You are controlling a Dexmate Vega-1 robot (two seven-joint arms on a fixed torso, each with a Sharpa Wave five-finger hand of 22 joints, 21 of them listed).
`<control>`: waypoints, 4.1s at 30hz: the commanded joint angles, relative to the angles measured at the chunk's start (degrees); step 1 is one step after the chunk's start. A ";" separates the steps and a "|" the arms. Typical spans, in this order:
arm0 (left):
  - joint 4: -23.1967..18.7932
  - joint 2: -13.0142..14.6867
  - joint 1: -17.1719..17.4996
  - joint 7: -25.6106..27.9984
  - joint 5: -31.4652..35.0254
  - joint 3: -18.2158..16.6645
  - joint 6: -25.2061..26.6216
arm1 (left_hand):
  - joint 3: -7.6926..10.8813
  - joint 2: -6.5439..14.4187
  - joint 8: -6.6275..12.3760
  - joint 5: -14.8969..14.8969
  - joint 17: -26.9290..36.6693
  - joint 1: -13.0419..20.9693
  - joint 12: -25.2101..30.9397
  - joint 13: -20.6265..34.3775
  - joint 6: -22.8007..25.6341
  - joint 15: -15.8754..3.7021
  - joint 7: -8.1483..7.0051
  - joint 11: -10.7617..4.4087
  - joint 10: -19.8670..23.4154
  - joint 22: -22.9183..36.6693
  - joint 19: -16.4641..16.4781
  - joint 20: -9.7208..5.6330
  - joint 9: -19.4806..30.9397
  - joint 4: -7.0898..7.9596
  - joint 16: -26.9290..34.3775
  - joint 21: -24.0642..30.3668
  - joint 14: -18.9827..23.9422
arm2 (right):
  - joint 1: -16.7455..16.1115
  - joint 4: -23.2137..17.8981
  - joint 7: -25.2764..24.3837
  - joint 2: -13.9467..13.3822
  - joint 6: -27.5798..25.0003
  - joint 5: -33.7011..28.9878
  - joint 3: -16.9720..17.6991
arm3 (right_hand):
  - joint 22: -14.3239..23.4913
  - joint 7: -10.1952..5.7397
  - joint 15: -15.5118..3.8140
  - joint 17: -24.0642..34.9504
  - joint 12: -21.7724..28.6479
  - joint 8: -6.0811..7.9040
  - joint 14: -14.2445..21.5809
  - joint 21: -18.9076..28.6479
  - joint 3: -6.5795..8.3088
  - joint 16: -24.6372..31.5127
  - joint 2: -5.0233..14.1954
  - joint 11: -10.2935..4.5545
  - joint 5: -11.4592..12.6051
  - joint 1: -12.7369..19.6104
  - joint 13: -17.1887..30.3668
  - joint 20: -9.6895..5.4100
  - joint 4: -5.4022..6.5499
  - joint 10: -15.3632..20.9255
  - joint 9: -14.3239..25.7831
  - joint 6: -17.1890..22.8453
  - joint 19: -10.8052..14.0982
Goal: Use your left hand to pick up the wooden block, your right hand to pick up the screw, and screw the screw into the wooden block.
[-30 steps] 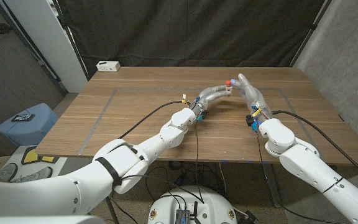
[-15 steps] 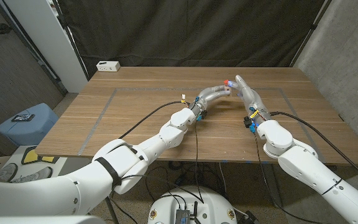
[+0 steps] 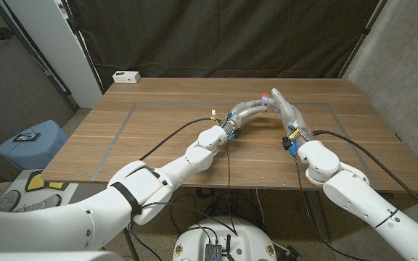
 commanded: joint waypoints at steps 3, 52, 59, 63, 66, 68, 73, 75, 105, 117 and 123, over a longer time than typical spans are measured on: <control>0.14 0.03 -0.18 -0.11 0.08 -0.03 -0.18 | 0.25 0.55 0.36 0.25 0.14 0.09 0.47 0.15 0.61 -1.79 0.23 0.14 0.59 0.26 0.12 0.42 0.23 0.23 -0.07 0.48 0.37 | -1.09 -0.79 -0.95 -0.25 -0.17 0.07 0.93 | 0.19 -0.05 -0.28 0.07 0.36 0.38 -8.35 0.27 0.44 0.35 0.45 -0.31 0.54 -0.22 0.13 0.39 -0.13 -2.53 0.14 0.49 -0.22; -2.14 0.33 0.65 0.97 0.78 0.72 0.98 | 0.60 0.66 -0.03 0.24 0.14 -0.47 0.22 0.09 -0.31 -1.93 -0.35 -0.07 0.06 0.27 0.07 0.45 0.23 0.10 -0.29 0.44 0.03 | 1.81 4.27 2.85 -1.55 1.91 1.11 3.34 | 0.19 -1.14 0.63 0.13 -0.26 -2.00 -8.33 0.16 0.59 0.25 0.06 0.72 0.44 -0.36 0.15 1.07 -0.57 -3.20 0.01 -5.17 -0.27; -2.61 0.61 0.84 1.08 0.80 0.70 1.11 | 0.63 0.74 -0.02 0.23 0.16 -0.77 0.16 0.03 -0.34 -1.78 -0.26 -0.03 -0.03 0.27 0.07 0.43 0.23 0.24 -0.28 0.44 0.06 | 2.93 5.42 4.16 -1.49 2.03 1.71 2.62 | 0.19 -1.55 0.68 0.18 -0.40 -2.19 -8.65 0.08 0.53 0.16 -0.02 0.65 0.42 -0.57 0.16 1.15 -0.53 -3.70 -0.01 -6.38 -0.55; -2.74 0.71 0.89 1.05 0.77 0.68 1.13 | 0.62 0.63 0.03 0.22 0.14 -0.86 0.16 0.00 -0.24 -1.82 -0.23 0.00 -0.01 0.27 0.09 0.44 0.23 0.21 -0.27 0.45 0.15 | 3.20 5.66 4.56 -1.60 1.92 1.98 2.34 | 0.20 -1.66 0.56 0.24 -0.57 -2.21 -9.01 0.04 0.45 0.07 -0.08 0.63 0.41 -0.83 0.16 1.23 -0.43 -4.35 -0.03 -7.08 -0.74; -2.53 0.66 0.81 0.88 0.71 0.67 1.02 | 0.68 0.70 0.03 0.23 0.14 -0.97 0.12 -0.08 -0.26 -1.81 -0.17 0.08 -0.01 0.27 0.08 0.45 0.22 0.25 -0.29 0.44 0.12 | 3.32 5.70 4.83 -1.76 1.70 2.26 2.21 | 0.20 -1.61 0.57 0.28 -0.68 -2.21 -9.29 -0.01 0.38 0.00 -0.13 0.67 0.40 -1.01 0.16 1.27 -0.36 -4.78 -0.04 -7.47 -0.94; -2.28 0.57 0.72 0.67 0.63 0.65 0.89 | 0.68 0.64 0.05 0.22 0.12 -1.00 0.13 -0.09 -0.22 -1.82 -0.17 0.07 0.00 0.27 0.08 0.45 0.22 0.23 -0.29 0.44 0.16 | 3.38 5.79 4.86 -1.77 1.61 2.36 2.09 | 0.21 -1.47 0.61 0.31 -0.76 -2.21 -9.43 -0.01 0.31 -0.01 -0.17 0.68 0.39 -1.20 0.16 1.30 -0.28 -5.17 -0.05 -7.80 -1.01; -2.34 0.64 0.72 0.67 0.67 0.65 0.83 | 0.70 0.49 0.13 0.22 0.08 -0.98 0.08 -0.18 -0.04 -1.90 -0.23 0.04 -0.04 0.27 0.06 0.35 0.21 0.11 -0.31 0.43 0.19 | 3.55 5.90 5.34 -1.98 1.40 2.76 1.80 | 0.21 -1.38 0.44 0.37 -0.76 -2.16 -9.68 -0.05 0.17 -0.04 -0.27 0.65 0.38 -1.56 0.15 1.30 -0.13 -5.52 -0.06 -8.26 -1.24; -2.48 0.71 0.75 0.71 0.72 0.67 0.88 | 0.72 0.49 0.10 0.22 0.08 -0.98 0.03 -0.21 -0.11 -1.98 -0.09 0.03 -0.12 0.27 0.07 0.34 0.21 0.09 -0.32 0.44 0.18 | 3.59 5.94 5.43 -2.02 1.46 2.84 1.73 | 0.21 -1.29 0.45 0.39 -0.77 -2.09 -9.78 -0.05 0.13 -0.05 -0.30 0.62 0.38 -1.67 0.15 1.31 -0.08 -5.64 -0.07 -8.25 -1.29; -5.60 1.66 2.01 1.74 0.99 0.96 2.29 | 0.71 0.29 0.26 0.24 0.16 -0.77 0.10 -0.38 0.27 -2.23 -0.14 -0.03 0.16 0.26 0.08 0.14 0.17 -0.26 -0.21 0.43 0.12 | 2.40 5.44 4.32 -2.34 2.40 2.71 2.11 | 0.21 -0.48 0.26 0.38 -0.23 -0.51 -9.51 0.19 0.05 0.24 -0.13 0.43 0.59 -2.50 0.11 1.23 0.29 -5.21 -0.07 -4.43 -1.10; -6.67 1.93 2.51 1.97 0.96 1.11 3.03 | 0.79 0.24 0.34 0.29 0.15 -0.37 0.19 -0.35 0.45 -2.54 -0.13 -0.09 0.38 0.26 0.09 0.13 0.16 -0.53 -0.20 0.44 0.07 | 1.08 4.00 3.57 -2.92 2.11 2.52 2.88 | 0.20 -0.37 0.32 0.33 -0.16 -0.68 -9.40 0.23 0.14 0.27 -0.05 0.15 0.66 -2.46 0.10 1.23 0.24 -5.07 -0.07 -4.55 -1.01; -7.58 2.24 2.93 2.17 0.93 1.16 3.53 | 0.89 0.23 0.38 0.34 0.14 0.02 0.21 -0.34 0.53 -2.79 -0.12 -0.11 0.44 0.26 0.12 0.05 0.15 -0.74 -0.16 0.44 0.09 | 0.63 3.57 3.38 -2.98 2.03 2.47 3.04 | 0.20 -0.32 0.34 0.29 -0.14 -0.80 -9.36 0.26 0.20 0.27 -0.01 0.03 0.71 -2.41 0.09 1.24 0.19 -5.01 -0.07 -4.67 -0.91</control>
